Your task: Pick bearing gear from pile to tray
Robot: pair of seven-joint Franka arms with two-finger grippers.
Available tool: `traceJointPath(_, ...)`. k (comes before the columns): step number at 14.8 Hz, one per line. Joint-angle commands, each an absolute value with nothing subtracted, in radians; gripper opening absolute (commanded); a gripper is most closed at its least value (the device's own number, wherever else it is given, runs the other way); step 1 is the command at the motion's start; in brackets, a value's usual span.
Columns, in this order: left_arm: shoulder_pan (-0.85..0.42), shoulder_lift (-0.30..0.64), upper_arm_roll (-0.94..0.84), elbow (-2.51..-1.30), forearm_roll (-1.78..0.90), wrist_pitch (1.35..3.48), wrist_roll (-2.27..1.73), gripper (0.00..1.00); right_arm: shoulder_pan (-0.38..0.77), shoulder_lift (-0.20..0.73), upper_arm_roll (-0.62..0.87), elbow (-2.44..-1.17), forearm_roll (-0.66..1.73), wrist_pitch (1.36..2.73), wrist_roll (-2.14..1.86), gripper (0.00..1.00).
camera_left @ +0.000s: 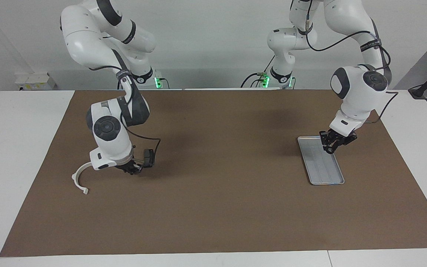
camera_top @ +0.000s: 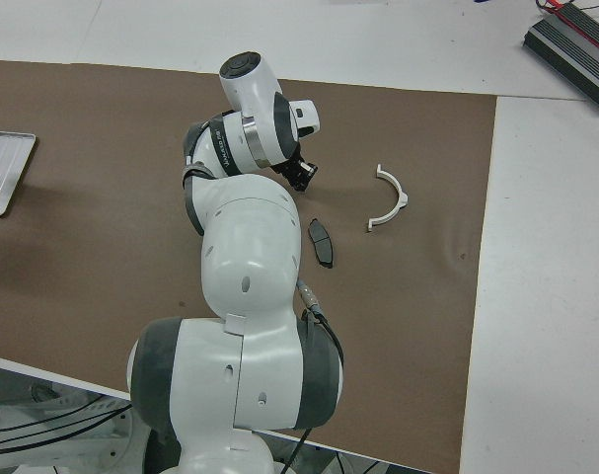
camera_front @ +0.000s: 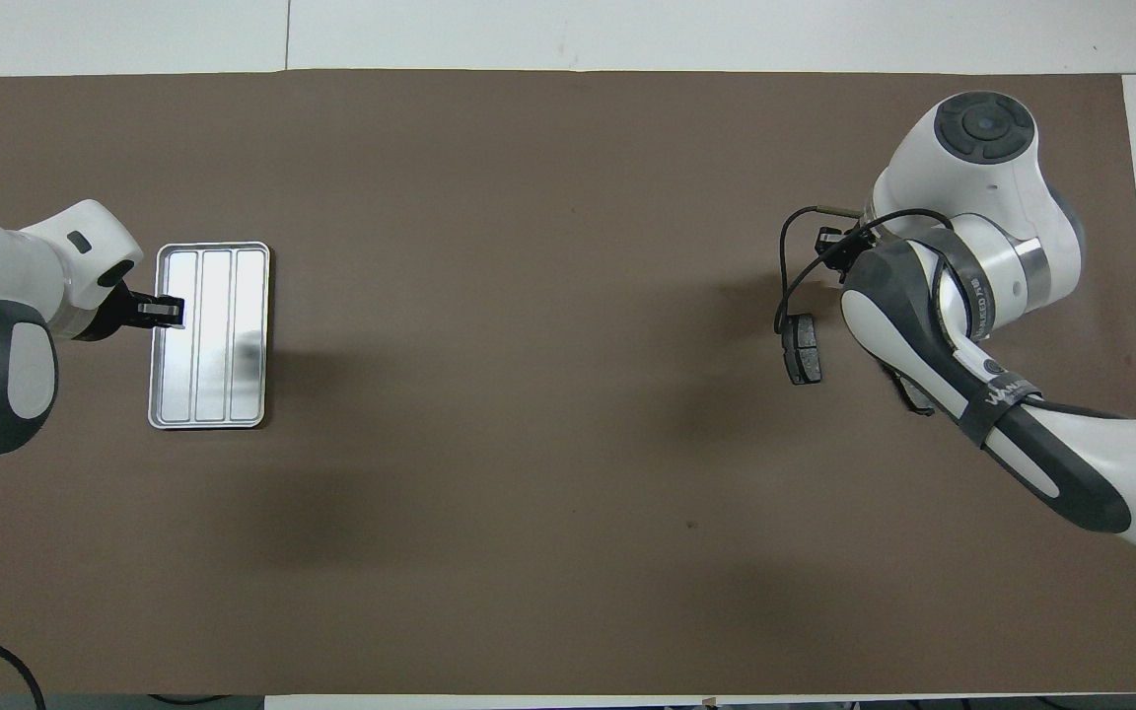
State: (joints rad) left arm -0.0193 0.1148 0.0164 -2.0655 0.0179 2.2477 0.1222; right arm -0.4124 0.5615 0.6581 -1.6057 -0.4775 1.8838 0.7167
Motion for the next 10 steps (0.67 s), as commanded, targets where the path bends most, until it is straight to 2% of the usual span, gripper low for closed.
traceJointPath(1, -0.008, 0.084, 0.009, -2.154, 0.005, 2.312, 0.147, 0.18, -0.423, 0.534, 0.718, -1.551, -0.488, 1.780, 0.683, 0.00)
traceJointPath(6, -0.015, 0.093, 0.009, -2.265, 0.005, 2.419, 0.135, 0.18, -0.400, 0.515, 0.813, -1.430, -0.390, 1.645, 0.727, 0.00)
traceJointPath(10, -0.012, 0.092, 0.009, -2.298, 0.005, 2.456, 0.133, 0.18, -0.280, 0.502, 0.830, -1.410, -0.382, 1.652, 0.934, 0.00)
